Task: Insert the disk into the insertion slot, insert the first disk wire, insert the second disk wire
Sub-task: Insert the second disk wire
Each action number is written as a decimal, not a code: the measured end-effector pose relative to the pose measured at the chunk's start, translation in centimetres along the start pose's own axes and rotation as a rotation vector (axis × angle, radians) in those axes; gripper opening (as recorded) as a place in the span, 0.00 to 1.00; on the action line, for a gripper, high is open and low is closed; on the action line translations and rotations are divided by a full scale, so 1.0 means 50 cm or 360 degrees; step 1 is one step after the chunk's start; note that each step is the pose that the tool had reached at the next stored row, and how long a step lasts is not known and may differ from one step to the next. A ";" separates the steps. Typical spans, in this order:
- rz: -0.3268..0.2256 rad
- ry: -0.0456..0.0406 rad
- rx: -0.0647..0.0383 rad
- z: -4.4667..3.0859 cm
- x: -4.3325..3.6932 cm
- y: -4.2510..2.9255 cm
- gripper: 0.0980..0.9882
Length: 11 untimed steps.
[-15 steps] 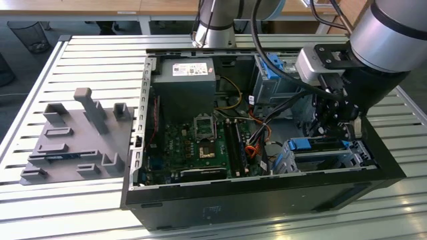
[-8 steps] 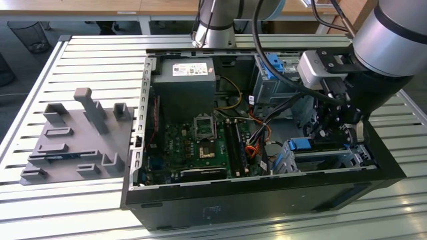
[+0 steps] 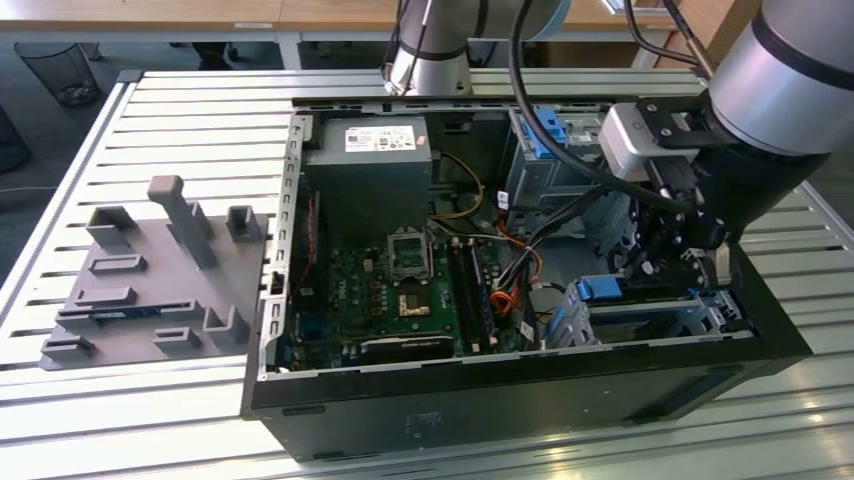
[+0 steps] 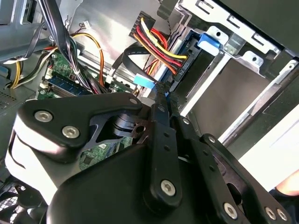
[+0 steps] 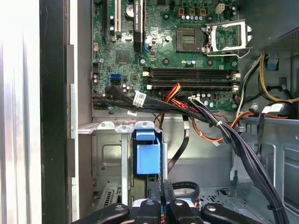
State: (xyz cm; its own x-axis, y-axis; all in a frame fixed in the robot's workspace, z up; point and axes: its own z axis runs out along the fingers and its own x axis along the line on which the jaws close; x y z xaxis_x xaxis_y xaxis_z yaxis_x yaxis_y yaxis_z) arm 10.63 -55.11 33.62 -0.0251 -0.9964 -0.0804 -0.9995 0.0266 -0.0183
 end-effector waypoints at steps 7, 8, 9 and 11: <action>0.0000 -0.0002 0.0000 0.004 0.001 -0.002 0.05; 0.0000 -0.0002 0.0000 0.004 0.001 -0.002 0.05; -0.0002 -0.0002 0.0000 0.004 0.001 -0.002 0.05; -0.0006 -0.0002 0.0000 0.005 0.002 -0.004 0.05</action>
State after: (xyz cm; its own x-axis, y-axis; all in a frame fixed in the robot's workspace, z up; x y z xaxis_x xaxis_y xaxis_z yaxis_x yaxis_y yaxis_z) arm 10.82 -55.20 33.35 -0.0213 -0.9964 -0.0817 -0.9996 0.0229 -0.0183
